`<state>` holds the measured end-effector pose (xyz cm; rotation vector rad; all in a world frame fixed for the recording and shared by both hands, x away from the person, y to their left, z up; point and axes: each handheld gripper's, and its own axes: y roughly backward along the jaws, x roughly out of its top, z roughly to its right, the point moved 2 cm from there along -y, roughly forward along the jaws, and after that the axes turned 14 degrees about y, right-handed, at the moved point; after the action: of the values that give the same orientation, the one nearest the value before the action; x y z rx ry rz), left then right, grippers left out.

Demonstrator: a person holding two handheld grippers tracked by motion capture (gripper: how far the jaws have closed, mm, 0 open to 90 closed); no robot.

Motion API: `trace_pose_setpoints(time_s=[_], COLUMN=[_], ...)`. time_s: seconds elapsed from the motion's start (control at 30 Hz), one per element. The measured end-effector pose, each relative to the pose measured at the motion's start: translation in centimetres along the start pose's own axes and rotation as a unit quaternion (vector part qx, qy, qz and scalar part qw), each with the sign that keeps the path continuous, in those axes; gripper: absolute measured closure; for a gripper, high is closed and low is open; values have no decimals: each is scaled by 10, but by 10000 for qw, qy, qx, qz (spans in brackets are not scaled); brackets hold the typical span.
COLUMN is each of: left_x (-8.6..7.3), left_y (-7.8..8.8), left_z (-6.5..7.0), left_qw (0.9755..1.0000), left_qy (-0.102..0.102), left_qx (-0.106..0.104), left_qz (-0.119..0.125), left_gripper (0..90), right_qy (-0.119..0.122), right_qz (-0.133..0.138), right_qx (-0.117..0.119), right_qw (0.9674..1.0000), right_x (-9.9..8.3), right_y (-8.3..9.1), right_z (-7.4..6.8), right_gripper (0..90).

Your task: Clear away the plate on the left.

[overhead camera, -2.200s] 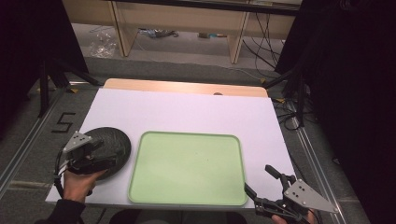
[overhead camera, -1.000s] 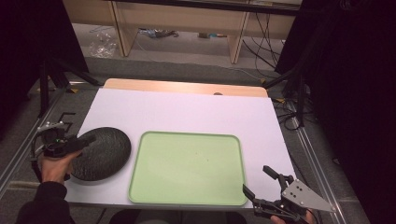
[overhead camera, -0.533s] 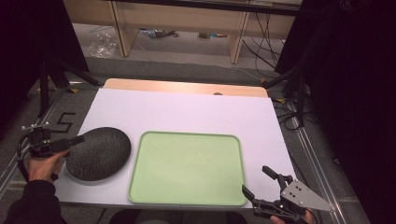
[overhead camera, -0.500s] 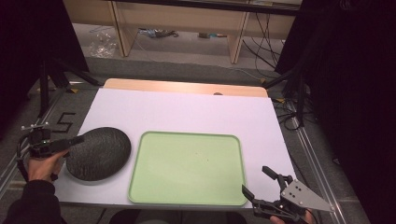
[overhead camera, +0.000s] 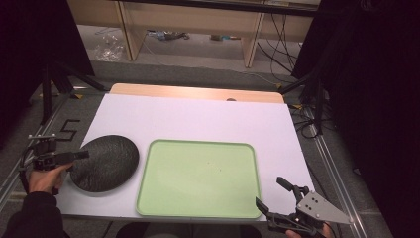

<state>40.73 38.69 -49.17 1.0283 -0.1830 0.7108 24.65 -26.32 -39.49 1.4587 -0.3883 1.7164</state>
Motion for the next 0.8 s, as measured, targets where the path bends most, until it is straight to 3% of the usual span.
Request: trace_pose_setpoints(time_s=[0.03,0.23,0.37,0.5,0.6,0.67,0.8], left_x=[0,-1,-1,0,0,0,1], left_y=[-2,-5,-5,-4,-3,-3,3], left_z=[0,-5,-8,-12,-16,-19,-23], left_qw=[9998,9991,9990,9976,9972,9958,9901], left_qy=[165,322,338,626,647,783,1113], left_qx=[-113,-190,-193,-190,-273,-397,-829], left_qz=[1,-220,-238,-225,-248,-274,-226], left_gripper=[286,413,502,607,678,696,751], right_qy=[27,20,56,3,10,40,44], right_qz=[-1,9,-2,-56,-60,-37,-53], right_qx=[9,0,-37,28,11,6,24], right_qw=[10000,10000,10000,10000,10000,10000,10000], right_x=[0,0,0,0,-1,-1,0], right_y=[0,0,-1,0,-1,-2,-2], right_z=[0,0,1,0,0,1,0], right_gripper=[159,159,161,161,162,163,163])
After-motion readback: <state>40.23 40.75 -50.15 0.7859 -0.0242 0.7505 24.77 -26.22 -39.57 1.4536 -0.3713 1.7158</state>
